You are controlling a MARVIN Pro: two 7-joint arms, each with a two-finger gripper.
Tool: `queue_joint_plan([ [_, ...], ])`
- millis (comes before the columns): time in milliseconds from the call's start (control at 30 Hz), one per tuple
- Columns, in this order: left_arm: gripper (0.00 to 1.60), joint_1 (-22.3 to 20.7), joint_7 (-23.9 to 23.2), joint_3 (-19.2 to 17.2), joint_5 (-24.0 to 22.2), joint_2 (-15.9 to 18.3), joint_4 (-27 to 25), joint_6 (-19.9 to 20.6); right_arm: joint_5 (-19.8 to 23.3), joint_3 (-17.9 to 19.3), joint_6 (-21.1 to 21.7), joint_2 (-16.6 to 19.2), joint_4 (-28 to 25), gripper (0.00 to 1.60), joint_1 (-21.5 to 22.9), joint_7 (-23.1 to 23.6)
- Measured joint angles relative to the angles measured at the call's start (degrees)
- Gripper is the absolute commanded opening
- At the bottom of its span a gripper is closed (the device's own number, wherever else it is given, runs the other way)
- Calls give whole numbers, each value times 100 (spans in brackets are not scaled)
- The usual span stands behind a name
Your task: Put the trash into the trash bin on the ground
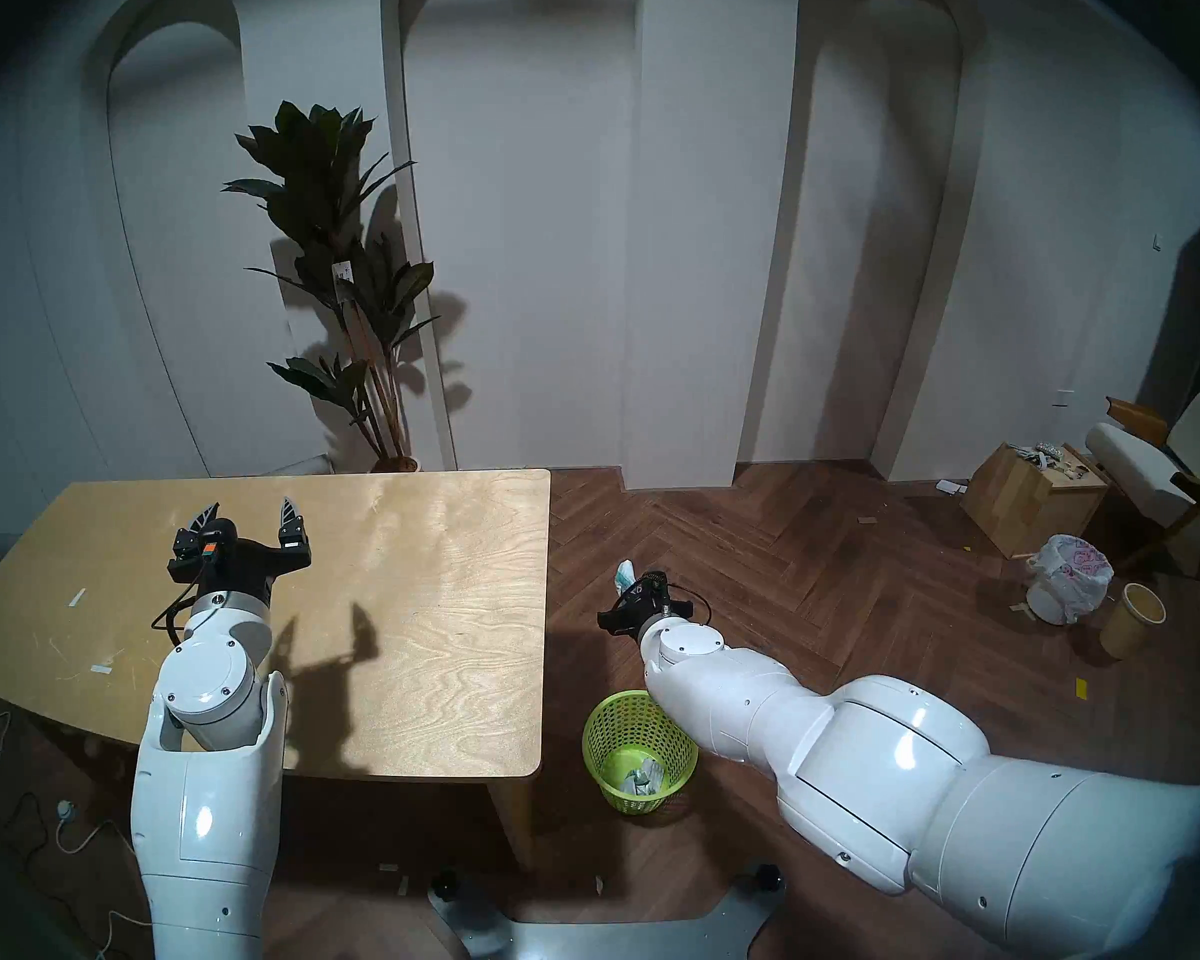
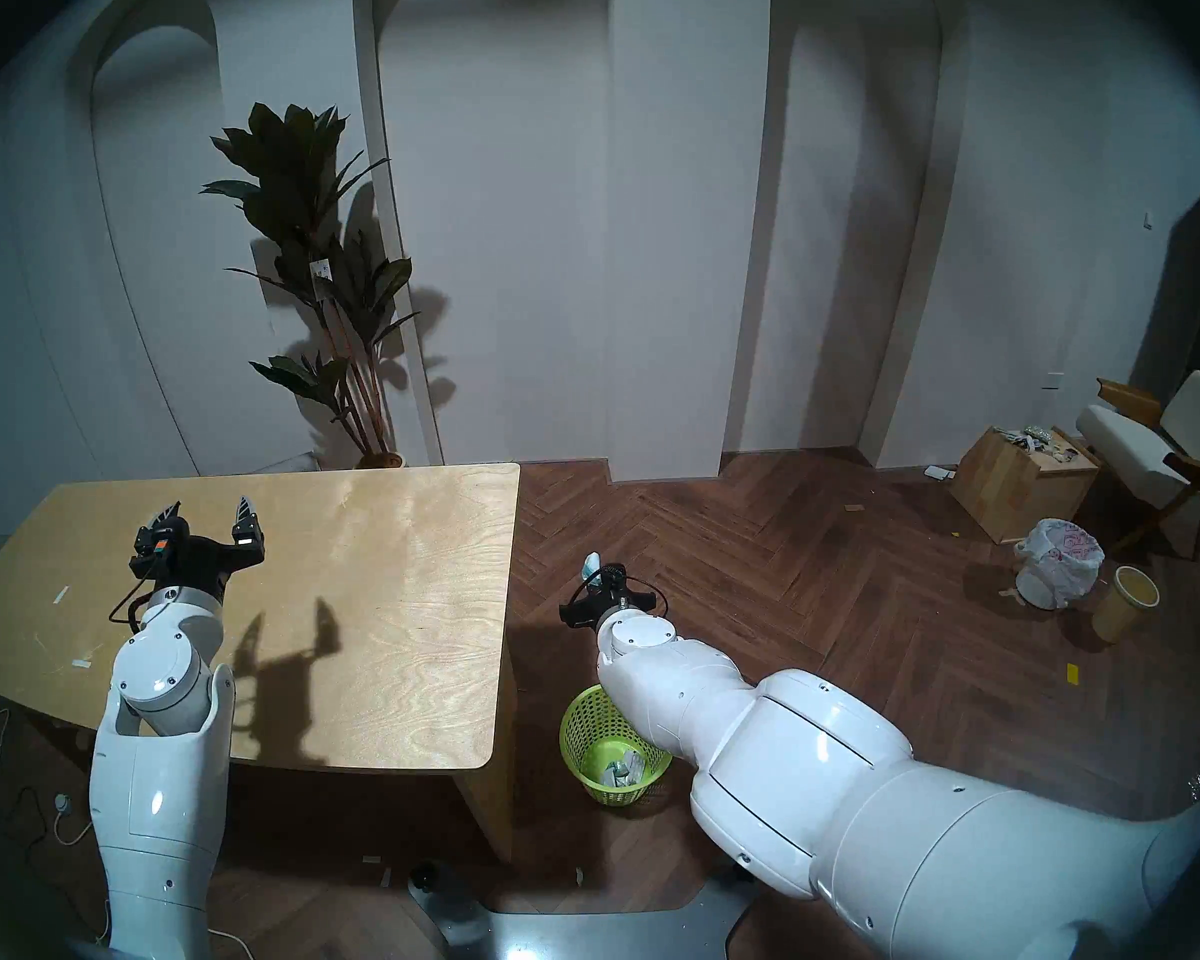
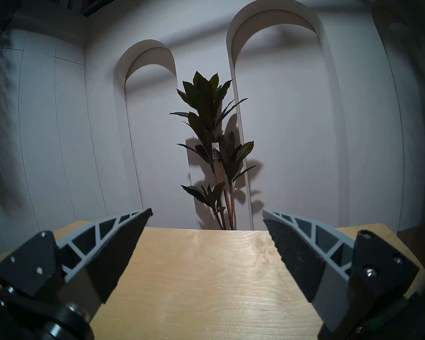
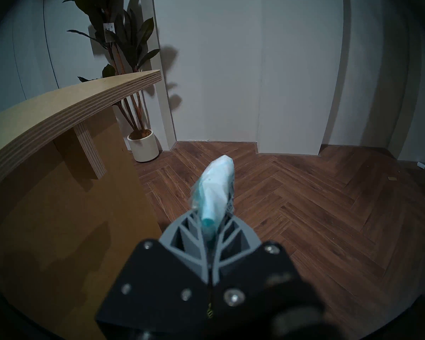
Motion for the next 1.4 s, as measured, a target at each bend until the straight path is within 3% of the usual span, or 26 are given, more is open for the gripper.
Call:
queue_joint_plan([
  [267,160,2,-57,-19,-62,10,-28,66,32,17,0,-49,65,5,20,30],
  [300,160,3,-68,-23,-72,11,-37,78,40,22,0,-52,75,43,21,40],
  [333,160,4,-73,-24,-75,12,-41,83,43,25,-2,-52,80,43,22,45],
  [367,160,4,-78,-26,-78,13,-44,88,47,29,-4,-53,85,57,22,49],
  [400,160,4,-85,-27,-82,14,-48,95,54,36,-8,-53,93,60,22,56],
  [467,160,8,-106,-35,-85,18,-66,118,85,65,-28,-52,123,90,20,78],
  [600,160,11,-130,-43,-83,22,-82,141,123,103,-69,-46,154,124,6,108],
  [633,160,12,-134,-44,-81,22,-86,146,130,109,-78,-45,161,124,2,113],
  [667,160,13,-138,-46,-80,23,-89,150,137,116,-87,-43,168,144,-2,119],
  [767,160,15,-154,-52,-73,24,-97,163,161,140,-117,-35,192,137,-20,141],
  [800,160,17,-161,-55,-69,24,-103,171,174,152,-131,-28,205,156,-29,154],
  [833,160,18,-168,-58,-67,24,-109,177,184,161,-144,-20,215,160,-37,164],
  [933,160,19,-176,-63,-63,24,-113,184,199,175,-160,-6,231,149,-47,177],
  [1100,160,23,-200,-73,-49,24,-130,205,250,219,-214,39,268,151,-78,210],
  [1167,160,25,-208,-75,-43,24,-134,212,271,239,-235,53,276,160,-91,218],
  [1400,160,32,-230,-86,-21,24,-161,237,359,333,-353,113,273,160,-111,299],
])
